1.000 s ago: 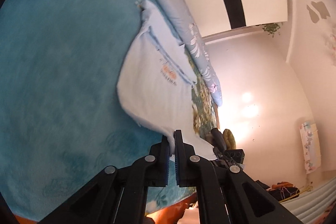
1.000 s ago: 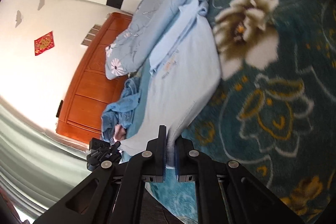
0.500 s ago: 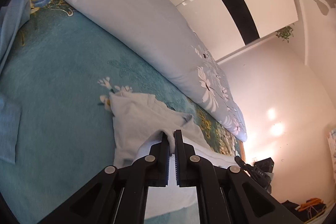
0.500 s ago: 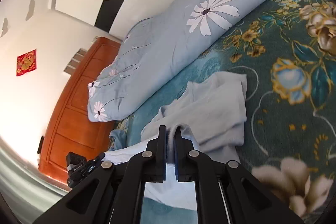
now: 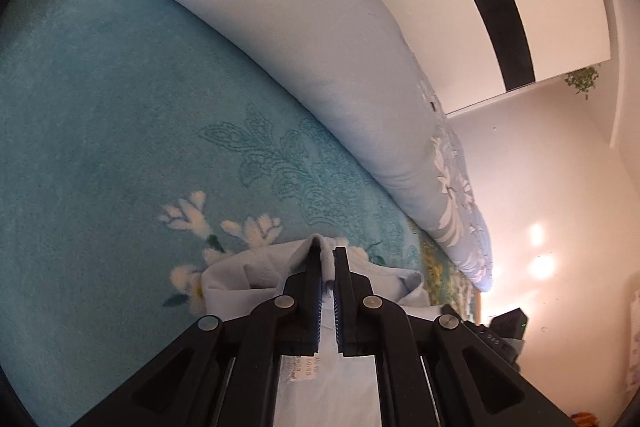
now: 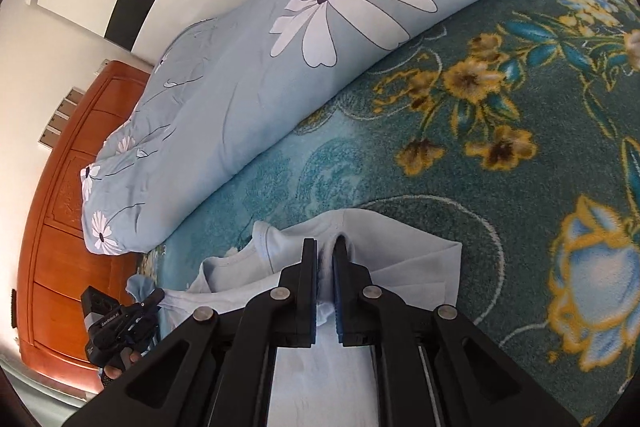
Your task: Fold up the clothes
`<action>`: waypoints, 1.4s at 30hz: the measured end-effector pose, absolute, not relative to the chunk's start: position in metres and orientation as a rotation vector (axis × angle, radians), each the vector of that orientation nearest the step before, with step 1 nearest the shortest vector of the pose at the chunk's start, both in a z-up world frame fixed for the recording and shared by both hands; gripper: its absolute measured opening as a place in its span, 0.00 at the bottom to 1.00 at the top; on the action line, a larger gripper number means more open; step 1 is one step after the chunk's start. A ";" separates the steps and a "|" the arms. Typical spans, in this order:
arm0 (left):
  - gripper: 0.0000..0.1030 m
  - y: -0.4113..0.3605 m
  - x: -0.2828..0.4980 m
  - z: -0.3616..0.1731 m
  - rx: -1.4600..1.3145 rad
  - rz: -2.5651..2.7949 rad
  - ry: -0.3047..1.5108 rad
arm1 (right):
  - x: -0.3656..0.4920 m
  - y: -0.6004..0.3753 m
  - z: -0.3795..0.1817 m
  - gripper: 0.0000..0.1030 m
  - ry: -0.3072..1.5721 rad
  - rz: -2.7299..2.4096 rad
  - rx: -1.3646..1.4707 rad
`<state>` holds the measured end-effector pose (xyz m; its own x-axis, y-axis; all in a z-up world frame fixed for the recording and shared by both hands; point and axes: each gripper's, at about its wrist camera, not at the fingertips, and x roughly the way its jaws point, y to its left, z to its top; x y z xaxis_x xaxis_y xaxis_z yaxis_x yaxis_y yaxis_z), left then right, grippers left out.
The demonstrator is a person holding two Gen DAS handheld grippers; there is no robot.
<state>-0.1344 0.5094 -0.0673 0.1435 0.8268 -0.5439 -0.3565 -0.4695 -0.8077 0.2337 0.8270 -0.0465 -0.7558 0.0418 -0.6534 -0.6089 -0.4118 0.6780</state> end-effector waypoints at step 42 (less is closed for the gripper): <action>0.06 0.351 -0.013 -0.119 -1.643 1.565 -0.787 | 0.358 0.693 -0.063 0.08 1.569 2.181 -0.718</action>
<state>-0.0132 0.3512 -0.1191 0.0752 0.8292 -0.5539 -0.0496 -0.5517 -0.8326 0.3581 0.6928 -0.0629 -0.8067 -0.0055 -0.5909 -0.5584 -0.3198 0.7654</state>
